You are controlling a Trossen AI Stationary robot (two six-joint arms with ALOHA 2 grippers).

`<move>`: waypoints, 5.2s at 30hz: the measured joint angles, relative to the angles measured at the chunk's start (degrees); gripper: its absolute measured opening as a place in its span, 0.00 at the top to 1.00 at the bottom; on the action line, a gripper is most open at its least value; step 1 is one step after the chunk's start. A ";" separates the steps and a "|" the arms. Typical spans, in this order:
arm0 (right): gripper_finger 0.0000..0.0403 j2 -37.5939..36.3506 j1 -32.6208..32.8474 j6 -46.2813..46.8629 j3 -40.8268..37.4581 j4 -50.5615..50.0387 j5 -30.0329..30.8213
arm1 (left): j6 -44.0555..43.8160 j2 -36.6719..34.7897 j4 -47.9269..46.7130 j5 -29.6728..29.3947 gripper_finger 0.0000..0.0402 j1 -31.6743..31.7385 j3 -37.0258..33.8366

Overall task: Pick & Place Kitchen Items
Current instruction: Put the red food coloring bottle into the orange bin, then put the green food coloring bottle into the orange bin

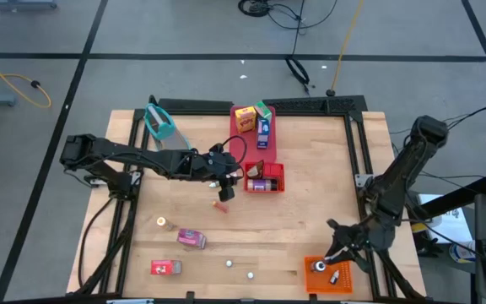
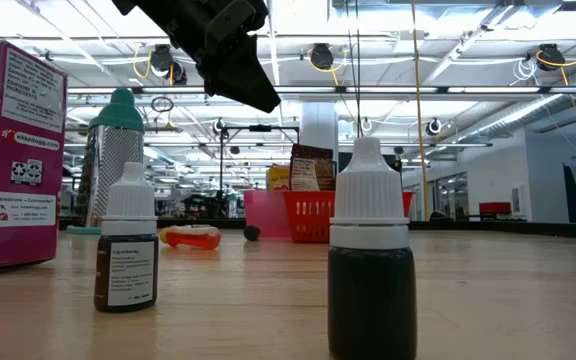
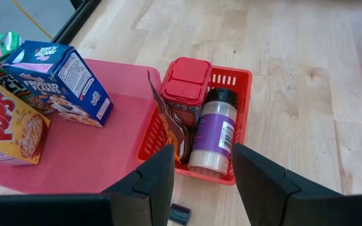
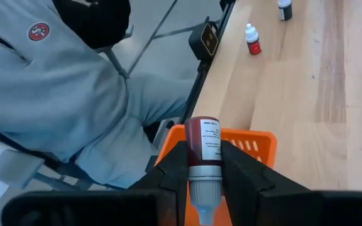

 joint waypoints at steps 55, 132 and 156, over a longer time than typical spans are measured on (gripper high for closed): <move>0.68 6.81 11.37 22.50 -0.02 -1.74 14.80 | -0.28 0.00 -0.03 0.01 0.60 0.01 0.00; 0.68 0.69 -24.28 -28.95 -0.04 6.98 20.29 | -14.00 0.00 14.70 -1.92 0.60 0.00 -30.96; 0.68 0.73 -24.28 -28.93 -0.04 6.75 20.25 | -12.89 3.49 23.38 -0.38 0.94 -0.01 -32.68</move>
